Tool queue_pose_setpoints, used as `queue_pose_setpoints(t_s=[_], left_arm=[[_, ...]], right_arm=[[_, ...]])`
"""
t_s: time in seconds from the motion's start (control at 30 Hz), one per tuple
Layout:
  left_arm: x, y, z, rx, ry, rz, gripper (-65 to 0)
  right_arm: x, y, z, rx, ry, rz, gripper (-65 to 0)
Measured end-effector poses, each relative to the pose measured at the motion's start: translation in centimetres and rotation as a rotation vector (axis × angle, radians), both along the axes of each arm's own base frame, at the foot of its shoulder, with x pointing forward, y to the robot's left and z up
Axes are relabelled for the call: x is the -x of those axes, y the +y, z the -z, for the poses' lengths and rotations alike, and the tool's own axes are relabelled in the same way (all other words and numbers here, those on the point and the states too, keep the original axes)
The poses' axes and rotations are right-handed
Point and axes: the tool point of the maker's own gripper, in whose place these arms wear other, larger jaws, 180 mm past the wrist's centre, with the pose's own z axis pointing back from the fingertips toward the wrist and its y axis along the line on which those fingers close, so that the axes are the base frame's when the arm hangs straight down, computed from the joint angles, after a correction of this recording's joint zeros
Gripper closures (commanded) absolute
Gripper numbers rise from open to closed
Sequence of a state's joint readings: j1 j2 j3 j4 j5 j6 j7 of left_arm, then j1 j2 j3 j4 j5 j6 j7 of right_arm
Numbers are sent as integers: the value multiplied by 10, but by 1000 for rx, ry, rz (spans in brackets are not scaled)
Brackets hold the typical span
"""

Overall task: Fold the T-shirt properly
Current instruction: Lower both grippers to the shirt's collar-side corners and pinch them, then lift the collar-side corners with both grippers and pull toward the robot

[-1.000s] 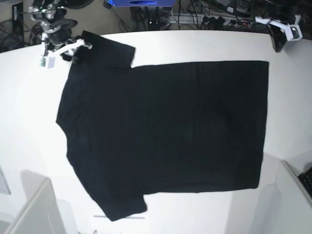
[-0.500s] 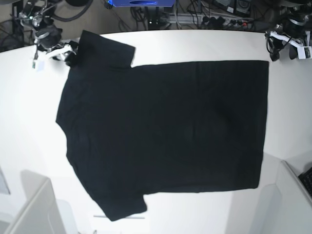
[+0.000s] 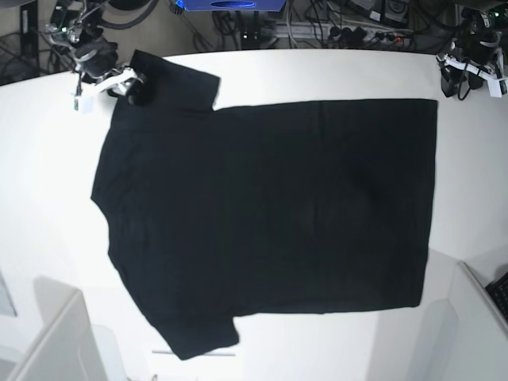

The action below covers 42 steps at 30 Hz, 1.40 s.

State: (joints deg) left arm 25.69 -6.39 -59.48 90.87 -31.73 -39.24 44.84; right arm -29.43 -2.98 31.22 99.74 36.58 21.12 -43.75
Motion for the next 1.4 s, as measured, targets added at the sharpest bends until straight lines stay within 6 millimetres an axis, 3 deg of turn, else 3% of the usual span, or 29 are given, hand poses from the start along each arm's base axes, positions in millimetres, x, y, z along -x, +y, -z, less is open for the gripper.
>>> queue_pose_setpoints(t_s=[0.1, 0.27, 0.47, 0.7, 0.77, 0.9, 1.0, 1.2, 1.4], left_arm=[[-3, -2, 6, 26, -7, -12, -433], [-22, -24, 22, 103, -37, 30, -433], [-36, -24, 27, 142, -81, 4, -433], [-57, -54, 31, 197, -117, 84, -428], [-57, -54, 32, 200, -117, 79, -359], [-54, -51, 36, 202, -91, 49, -132], [-52, -53, 39, 206, -80, 51, 0], [-52, -54, 38, 202, -76, 60, 0], [-31, -53, 34, 157, -17, 95, 0]], right_arm=[[1, 1, 1, -1, 5, -5, -258], [8, 4, 6, -6, 42, -20, 0], [8, 4, 7, -6, 45, -23, 0], [9, 4, 7, -7, 48, -23, 0], [9, 4, 7, -6, 48, -23, 0], [9, 4, 7, -6, 48, -22, 0], [9, 4, 7, -6, 47, -22, 0], [11, 4, 6, -1, 48, -25, 0], [31, 0, -3, 52, 88, -49, 0]])
